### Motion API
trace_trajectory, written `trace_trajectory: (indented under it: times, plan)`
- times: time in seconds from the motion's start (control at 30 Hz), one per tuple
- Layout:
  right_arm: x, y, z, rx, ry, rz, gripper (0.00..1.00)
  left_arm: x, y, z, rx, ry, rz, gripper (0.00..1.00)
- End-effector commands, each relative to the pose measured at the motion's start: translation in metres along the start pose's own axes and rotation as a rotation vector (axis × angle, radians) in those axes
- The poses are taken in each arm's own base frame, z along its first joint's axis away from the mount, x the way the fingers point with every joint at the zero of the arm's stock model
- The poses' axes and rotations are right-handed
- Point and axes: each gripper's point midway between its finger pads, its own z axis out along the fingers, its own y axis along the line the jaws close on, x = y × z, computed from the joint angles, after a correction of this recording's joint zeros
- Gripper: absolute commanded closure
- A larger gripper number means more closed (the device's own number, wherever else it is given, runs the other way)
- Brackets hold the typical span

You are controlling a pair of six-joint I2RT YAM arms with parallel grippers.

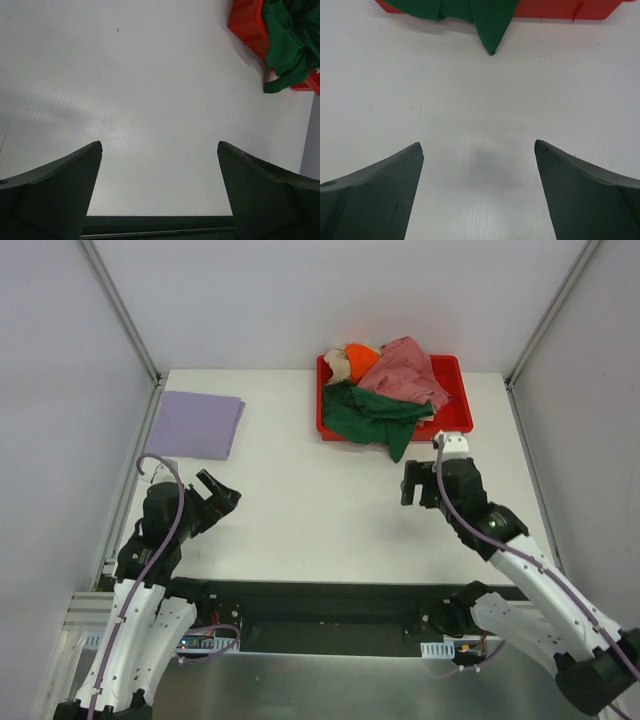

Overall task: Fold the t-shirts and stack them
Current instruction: Grab crumpled tshirt from bin with the right arm

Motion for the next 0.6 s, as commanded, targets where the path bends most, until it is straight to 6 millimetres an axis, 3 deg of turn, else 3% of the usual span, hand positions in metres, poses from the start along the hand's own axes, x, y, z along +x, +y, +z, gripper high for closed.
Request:
trace_trajectory:
  times: [0.0, 0.33, 0.57]
  plan:
    - [-0.051, 0.026, 0.019, -0.014, -0.006, 0.062, 0.04, 0.001, -0.017, 0.003, 0.112, 0.001, 0.014, 0.01]
    - [-0.117, 0.041, 0.124, 0.216, -0.023, 0.066, 0.04, 0.014, -0.020, 0.013, 0.146, 0.062, 0.028, 0.01]
    - [-0.132, 0.056, 0.188, 0.292, -0.045, 0.132, 0.04, 0.011, -0.022, 0.011, 0.164, 0.041, 0.029, 0.01]
